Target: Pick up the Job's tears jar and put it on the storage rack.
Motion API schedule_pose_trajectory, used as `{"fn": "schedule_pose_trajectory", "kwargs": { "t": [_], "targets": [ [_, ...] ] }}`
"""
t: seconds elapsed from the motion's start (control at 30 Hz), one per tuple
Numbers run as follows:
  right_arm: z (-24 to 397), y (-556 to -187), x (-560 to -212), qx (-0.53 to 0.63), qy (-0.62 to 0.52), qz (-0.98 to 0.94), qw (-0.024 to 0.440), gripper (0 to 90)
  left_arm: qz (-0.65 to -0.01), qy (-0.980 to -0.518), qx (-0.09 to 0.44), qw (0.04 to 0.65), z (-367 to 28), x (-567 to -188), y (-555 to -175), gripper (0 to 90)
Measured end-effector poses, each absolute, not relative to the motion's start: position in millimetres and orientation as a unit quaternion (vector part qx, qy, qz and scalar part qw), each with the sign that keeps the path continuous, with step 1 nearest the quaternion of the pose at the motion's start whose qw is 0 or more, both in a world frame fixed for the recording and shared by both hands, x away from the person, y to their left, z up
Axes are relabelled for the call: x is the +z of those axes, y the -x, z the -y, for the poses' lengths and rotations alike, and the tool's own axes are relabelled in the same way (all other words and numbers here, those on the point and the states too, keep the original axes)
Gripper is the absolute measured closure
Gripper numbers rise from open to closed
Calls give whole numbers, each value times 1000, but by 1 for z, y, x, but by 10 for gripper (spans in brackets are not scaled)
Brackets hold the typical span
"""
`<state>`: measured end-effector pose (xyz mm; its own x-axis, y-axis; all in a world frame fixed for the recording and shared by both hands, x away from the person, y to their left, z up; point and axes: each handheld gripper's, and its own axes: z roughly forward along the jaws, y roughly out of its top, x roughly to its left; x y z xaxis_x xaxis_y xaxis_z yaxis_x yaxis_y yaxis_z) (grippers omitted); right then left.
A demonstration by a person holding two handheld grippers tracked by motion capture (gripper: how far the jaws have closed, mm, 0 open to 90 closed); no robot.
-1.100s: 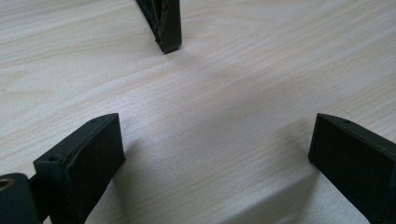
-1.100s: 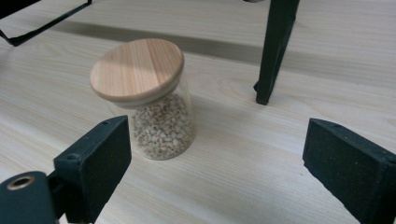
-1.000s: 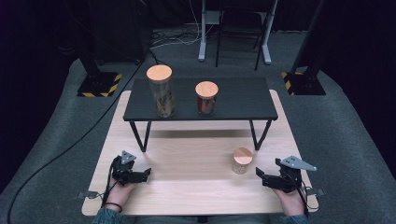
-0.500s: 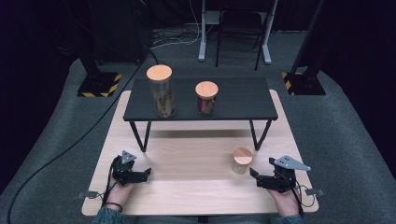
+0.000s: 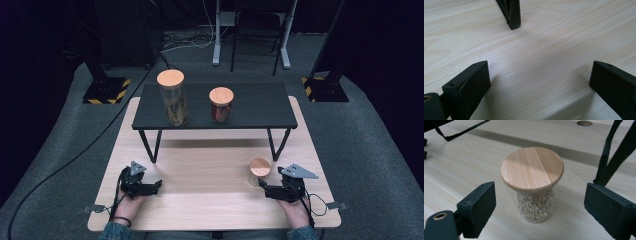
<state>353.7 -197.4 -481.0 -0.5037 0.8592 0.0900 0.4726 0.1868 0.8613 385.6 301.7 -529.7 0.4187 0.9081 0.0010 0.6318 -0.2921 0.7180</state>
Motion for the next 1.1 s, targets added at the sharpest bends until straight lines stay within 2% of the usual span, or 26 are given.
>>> {"fn": "schedule_pose_trajectory", "kwargs": {
  "t": [1.1],
  "targets": [
    [169,-386,-498,439,-450,-749,212,206,-496,-776,211,328,-302,-530,-386,28]
  ]
}}
